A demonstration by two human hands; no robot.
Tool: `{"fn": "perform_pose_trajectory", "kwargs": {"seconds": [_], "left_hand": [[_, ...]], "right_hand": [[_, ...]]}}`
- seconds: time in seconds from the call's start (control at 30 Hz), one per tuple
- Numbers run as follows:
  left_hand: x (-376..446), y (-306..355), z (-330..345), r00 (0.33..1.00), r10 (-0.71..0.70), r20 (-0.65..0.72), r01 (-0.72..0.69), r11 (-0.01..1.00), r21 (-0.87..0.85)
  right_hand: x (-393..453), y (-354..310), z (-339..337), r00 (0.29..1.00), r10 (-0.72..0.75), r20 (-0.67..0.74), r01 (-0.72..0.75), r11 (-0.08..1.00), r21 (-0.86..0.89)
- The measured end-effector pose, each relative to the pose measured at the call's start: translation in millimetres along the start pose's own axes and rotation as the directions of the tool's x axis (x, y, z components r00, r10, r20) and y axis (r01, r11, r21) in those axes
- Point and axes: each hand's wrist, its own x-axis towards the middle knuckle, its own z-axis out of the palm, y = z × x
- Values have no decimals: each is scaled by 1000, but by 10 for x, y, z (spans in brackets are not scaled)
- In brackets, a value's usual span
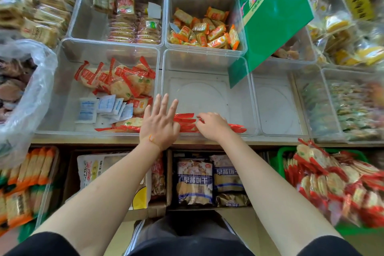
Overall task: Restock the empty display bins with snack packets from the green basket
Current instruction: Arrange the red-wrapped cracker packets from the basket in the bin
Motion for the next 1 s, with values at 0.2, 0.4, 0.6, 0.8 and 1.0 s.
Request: {"fn": "perform_pose_trajectory", "kwargs": {"seconds": [0.2,0.4,0.6,0.8,1.0], "left_hand": [[-65,103,-35,998,61,-21,-59,997,54],[-167,302,43,988,156,21,-155,988,-4],[-174,285,-9,983,176,60,-177,984,5],[-221,404,-45,982,178,-67,-183,980,-73],[-367,973,-116,892,87,-445,-255,907,-335]], "right_hand": [[-45,29,40,999,36,7,-36,999,8],[-180,5,-22,999,48,20,-48,998,-37],[-287,42,-91,997,54,60,-49,995,-89],[-445,183,-96,989,-18,-148,31,996,81],[-972,496,58,748,10,-664,183,958,221]]}}
